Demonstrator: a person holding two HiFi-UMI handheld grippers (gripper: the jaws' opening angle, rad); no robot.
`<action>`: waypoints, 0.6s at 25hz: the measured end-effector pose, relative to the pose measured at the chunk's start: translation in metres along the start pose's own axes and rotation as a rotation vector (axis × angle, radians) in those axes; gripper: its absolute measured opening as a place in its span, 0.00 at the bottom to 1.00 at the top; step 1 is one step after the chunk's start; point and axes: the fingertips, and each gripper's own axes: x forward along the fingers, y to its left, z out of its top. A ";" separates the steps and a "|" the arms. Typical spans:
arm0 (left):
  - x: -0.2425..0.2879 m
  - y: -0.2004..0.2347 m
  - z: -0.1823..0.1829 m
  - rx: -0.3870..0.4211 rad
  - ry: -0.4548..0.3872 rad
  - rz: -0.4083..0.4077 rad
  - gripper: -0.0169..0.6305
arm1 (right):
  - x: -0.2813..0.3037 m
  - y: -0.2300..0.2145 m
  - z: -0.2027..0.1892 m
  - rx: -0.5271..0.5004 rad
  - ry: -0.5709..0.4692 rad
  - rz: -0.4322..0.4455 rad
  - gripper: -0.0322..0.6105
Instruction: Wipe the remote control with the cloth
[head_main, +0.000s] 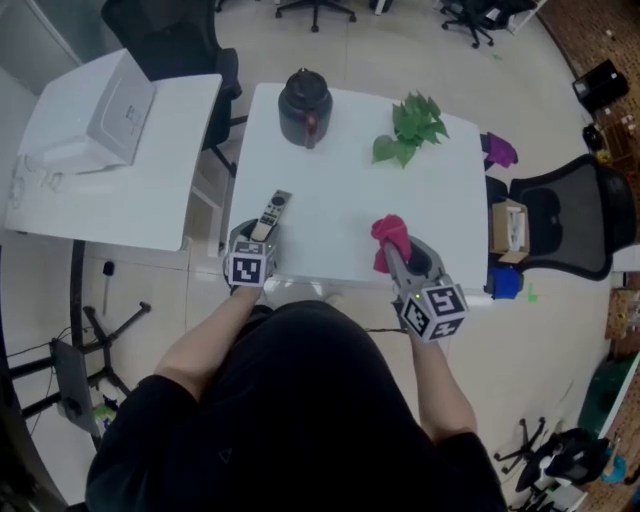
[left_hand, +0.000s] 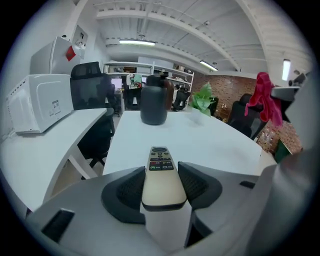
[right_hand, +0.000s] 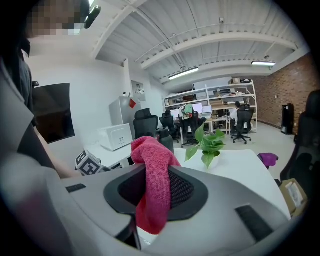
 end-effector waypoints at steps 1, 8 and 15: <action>0.003 -0.002 -0.006 0.005 0.017 0.007 0.35 | 0.000 0.000 -0.002 -0.005 0.007 0.002 0.20; 0.027 -0.009 -0.045 0.047 0.180 0.032 0.35 | 0.008 0.003 -0.016 -0.036 0.055 0.022 0.20; 0.030 -0.005 -0.051 0.083 0.228 0.073 0.35 | 0.015 -0.002 -0.034 -0.051 0.126 0.006 0.20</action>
